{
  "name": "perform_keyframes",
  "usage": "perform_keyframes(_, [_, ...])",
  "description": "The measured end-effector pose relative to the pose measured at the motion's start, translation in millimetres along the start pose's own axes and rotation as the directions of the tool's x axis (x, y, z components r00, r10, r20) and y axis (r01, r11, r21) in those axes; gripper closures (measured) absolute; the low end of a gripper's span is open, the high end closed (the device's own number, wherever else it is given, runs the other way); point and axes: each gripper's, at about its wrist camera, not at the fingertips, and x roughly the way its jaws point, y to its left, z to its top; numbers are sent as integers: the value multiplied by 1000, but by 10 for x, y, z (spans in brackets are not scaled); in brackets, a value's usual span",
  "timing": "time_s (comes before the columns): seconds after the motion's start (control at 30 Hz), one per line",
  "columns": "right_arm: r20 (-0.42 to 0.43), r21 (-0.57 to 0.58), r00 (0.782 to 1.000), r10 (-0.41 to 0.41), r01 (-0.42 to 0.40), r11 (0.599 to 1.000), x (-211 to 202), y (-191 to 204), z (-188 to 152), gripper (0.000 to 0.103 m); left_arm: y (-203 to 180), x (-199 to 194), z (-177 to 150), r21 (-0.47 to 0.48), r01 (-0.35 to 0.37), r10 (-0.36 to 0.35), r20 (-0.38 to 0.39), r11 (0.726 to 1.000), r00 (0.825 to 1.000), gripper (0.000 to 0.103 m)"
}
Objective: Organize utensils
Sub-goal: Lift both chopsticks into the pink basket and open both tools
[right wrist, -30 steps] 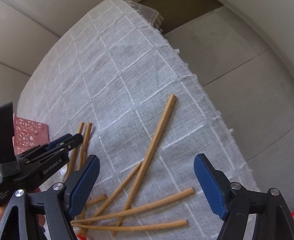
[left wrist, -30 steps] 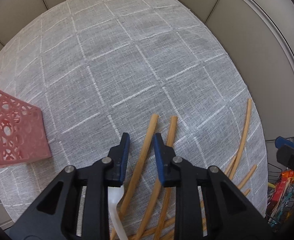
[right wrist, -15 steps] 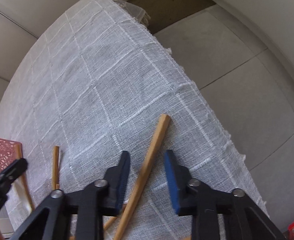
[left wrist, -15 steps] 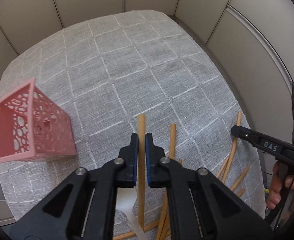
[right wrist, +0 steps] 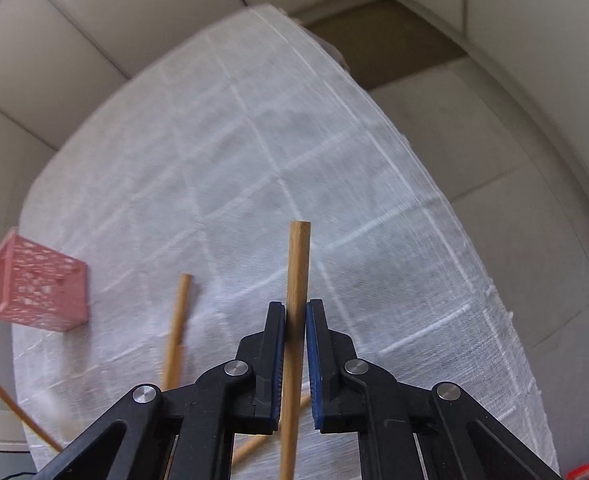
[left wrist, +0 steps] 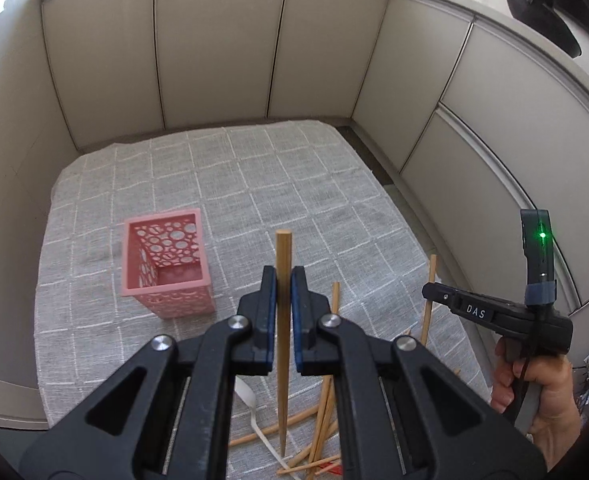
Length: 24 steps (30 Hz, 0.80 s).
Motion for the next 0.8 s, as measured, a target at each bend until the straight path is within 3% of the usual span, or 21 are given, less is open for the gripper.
perform_keyframes(0.13, [112,-56,993,32,-26,998,-387,294,-31,95,90,-372,59,-23,4,-1,96,1000,995,95])
perform_keyframes(0.3, [262,-136,962,76,-41,990,-823,674,-113,95,177,-758,175,-23,-44,48,222,999,974,95])
perform_keyframes(0.4, [350,-194,930,113,-46,980,-1018,919,-174,95,301,-1030,189,-55,-51,66,336,997,940,95])
perform_keyframes(0.57, [461,-274,867,190,-64,960,-1255,1342,-152,95,654,-1254,201,-147,-46,118,528,988,841,95])
perform_keyframes(0.7, [537,-292,800,266,-120,949,-1331,1684,20,95,1006,-1192,293,-229,9,128,574,973,809,95])
perform_keyframes(0.8, [578,-305,745,333,-181,935,-1342,1907,114,95,1134,-1096,302,-251,7,149,596,968,789,95])
